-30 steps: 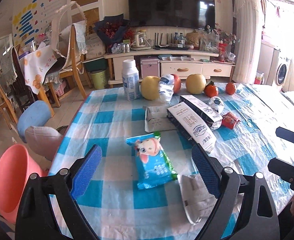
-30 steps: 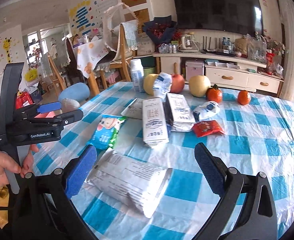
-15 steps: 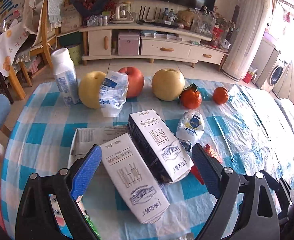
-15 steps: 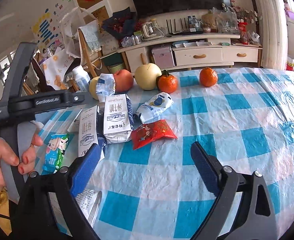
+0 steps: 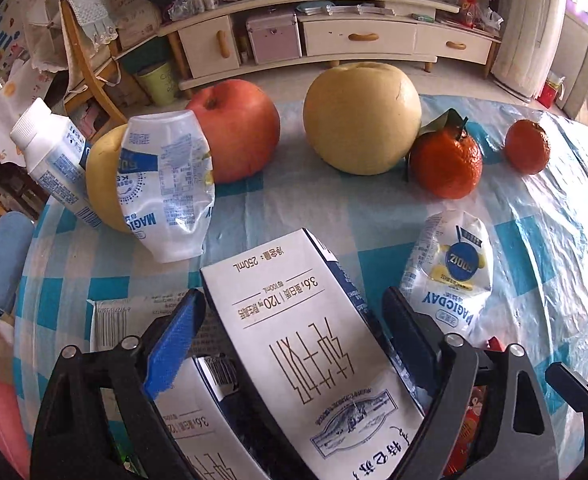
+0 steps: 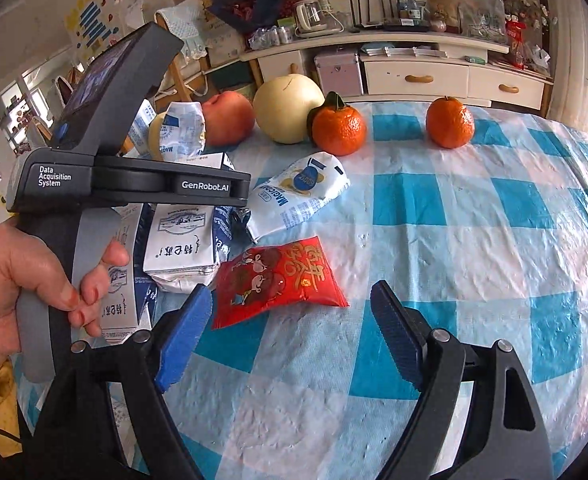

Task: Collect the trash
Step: 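Close left gripper on white milk carton while right gripper closes on red candy bag, then lift milk carton with left gripper while right gripper lifts red candy bag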

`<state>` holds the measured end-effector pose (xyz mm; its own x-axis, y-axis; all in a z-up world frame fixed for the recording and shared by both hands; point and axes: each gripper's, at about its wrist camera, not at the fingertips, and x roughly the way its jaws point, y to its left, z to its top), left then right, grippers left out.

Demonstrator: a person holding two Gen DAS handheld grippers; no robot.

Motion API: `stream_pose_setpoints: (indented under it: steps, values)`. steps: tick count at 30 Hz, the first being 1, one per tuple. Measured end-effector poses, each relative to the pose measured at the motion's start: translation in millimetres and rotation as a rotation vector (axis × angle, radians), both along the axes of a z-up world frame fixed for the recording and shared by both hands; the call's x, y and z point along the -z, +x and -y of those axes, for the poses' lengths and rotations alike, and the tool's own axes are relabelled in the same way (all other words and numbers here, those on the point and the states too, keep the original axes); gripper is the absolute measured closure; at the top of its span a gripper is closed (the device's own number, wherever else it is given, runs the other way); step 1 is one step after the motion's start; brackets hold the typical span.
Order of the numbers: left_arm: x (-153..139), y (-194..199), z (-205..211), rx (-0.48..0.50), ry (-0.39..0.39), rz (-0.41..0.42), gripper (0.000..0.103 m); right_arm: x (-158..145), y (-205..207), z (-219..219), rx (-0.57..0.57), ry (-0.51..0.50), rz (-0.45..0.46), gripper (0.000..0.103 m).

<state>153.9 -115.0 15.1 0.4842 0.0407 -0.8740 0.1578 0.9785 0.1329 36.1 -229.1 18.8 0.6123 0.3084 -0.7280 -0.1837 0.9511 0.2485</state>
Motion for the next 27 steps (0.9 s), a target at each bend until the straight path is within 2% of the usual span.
stream_pose_setpoints:
  steps: [5, 13, 15, 17, 19, 27]
  values:
    - [4.0, -1.1, 7.1, 0.007, 0.019, 0.024, 0.024, 6.5, 6.5, -3.6, -0.032, -0.014, -0.016, 0.028]
    - [4.2, -21.9, 11.2, 0.049, -0.017, 0.043, 0.027, 8.2, 14.1, -13.0, -0.071, -0.034, -0.017, 0.029]
    - [3.5, -27.6, 10.3, 0.052, -0.032, 0.044, 0.030, 8.3, 14.1, -14.3, -0.071, -0.041, -0.015, 0.035]
    - [3.8, -33.2, 9.2, 0.053, -0.041, 0.046, 0.030, 8.5, 14.1, -13.8, -0.068, -0.050, -0.014, 0.046]
    - [3.9, -38.3, 6.7, 0.050, -0.049, 0.050, 0.030, 8.6, 13.9, -13.6, -0.071, -0.053, -0.013, 0.051]
    - [-5.8, -67.5, -4.1, 0.057, -0.108, 0.077, 0.031, 7.0, 5.6, -5.0, -0.089, -0.033, -0.005, 0.063]
